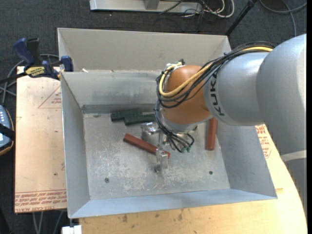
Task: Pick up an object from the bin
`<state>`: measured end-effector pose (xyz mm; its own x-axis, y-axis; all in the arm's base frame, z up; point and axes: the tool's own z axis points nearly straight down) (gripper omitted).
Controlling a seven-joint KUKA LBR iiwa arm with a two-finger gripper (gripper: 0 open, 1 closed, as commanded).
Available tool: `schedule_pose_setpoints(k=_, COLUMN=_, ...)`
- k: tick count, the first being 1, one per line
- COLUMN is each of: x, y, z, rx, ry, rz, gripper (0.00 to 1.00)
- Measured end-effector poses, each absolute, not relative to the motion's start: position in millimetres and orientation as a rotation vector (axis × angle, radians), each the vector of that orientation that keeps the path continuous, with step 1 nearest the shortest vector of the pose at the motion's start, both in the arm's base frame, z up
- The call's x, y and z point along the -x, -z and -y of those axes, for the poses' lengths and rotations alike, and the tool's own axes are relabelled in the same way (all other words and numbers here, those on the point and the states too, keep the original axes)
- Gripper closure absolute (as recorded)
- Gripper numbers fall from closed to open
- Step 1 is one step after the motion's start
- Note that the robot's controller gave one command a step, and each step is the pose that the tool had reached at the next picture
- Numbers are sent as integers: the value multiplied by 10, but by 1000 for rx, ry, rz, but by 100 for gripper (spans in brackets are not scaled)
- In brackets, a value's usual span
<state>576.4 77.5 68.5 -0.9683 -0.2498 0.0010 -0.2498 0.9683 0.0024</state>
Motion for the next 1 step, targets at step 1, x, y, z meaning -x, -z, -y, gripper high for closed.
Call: schedule_pose_setpoints(k=1, x=-5769, y=-688, z=-781, rx=-393, ry=3, rz=3118, gripper=0)
